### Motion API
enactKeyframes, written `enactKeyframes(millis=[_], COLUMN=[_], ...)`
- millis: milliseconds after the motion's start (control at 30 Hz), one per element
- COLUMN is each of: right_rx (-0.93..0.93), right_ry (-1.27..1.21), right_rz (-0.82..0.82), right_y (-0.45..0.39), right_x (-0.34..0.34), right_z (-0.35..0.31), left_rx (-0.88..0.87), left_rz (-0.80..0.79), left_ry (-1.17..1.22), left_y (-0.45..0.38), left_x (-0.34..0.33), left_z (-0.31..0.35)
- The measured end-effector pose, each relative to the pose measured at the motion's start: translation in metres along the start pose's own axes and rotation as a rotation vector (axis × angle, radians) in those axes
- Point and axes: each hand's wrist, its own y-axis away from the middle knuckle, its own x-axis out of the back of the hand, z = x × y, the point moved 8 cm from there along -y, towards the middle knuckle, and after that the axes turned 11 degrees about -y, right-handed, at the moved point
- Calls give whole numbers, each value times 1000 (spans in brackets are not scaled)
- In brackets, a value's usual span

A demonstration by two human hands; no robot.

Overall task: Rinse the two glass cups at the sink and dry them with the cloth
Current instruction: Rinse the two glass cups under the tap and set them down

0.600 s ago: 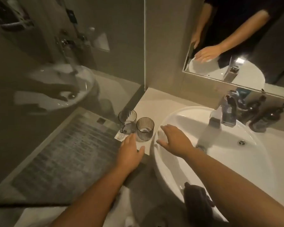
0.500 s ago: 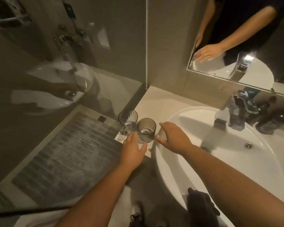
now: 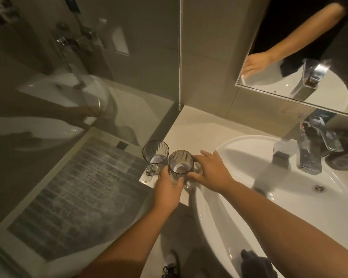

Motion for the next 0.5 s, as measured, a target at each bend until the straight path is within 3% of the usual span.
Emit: enactKeyframes(millis=[133,300,500], right_rx=[20,9,-100], right_ry=[-296,-375,-471], right_rz=[111,234,381], right_y=[24,75,135], right_x=[38,87,108], right_z=[-21,-38,-20], left_rx=[-72,-312,-489], left_rz=[8,-18,-304], left_ry=[68,35,152], left_y=[15,35,49], left_x=[20,49,21], left_z=[17,67,115])
